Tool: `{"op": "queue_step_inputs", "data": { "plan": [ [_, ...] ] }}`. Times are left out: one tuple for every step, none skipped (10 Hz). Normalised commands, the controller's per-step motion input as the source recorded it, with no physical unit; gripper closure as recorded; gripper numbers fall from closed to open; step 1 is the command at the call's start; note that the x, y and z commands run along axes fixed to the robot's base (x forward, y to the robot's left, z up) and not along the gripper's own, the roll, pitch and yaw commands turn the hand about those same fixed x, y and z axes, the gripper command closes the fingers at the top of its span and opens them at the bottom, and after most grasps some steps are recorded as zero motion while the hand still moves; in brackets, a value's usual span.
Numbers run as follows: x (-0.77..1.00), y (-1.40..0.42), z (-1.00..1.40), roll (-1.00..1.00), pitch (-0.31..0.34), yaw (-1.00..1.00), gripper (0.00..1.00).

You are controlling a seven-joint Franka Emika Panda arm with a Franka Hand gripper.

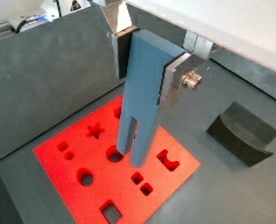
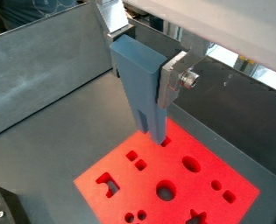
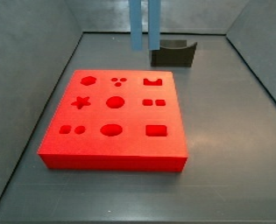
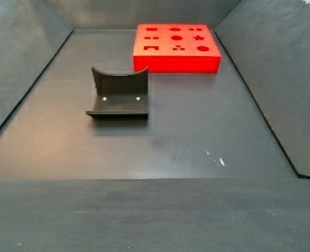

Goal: Insert the double-square object.

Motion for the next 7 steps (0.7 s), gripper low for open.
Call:
{"op": "queue_step_inputs", "data": {
  "plan": [
    [0.0, 0.0, 0.0, -0.01, 0.0, 0.0, 1.0],
    [0.21, -0.17, -0.22, 0.0, 0.196, -0.04, 1.0],
    [0.13, -0.28, -0.19, 0.5, 0.141, -0.05, 1.0],
    [0.26, -0.19, 0.0, 0.5, 0.0, -0.11, 1.0],
    [0.3, -0.17, 0.0, 0.5, 0.0, -0.11, 1.0],
    [0.34, -0.16, 0.0, 0.5, 0.0, -0.11, 1.0],
    [0.38, -0.14, 0.0, 0.5, -0.003, -0.1, 1.0]
  ]
}}
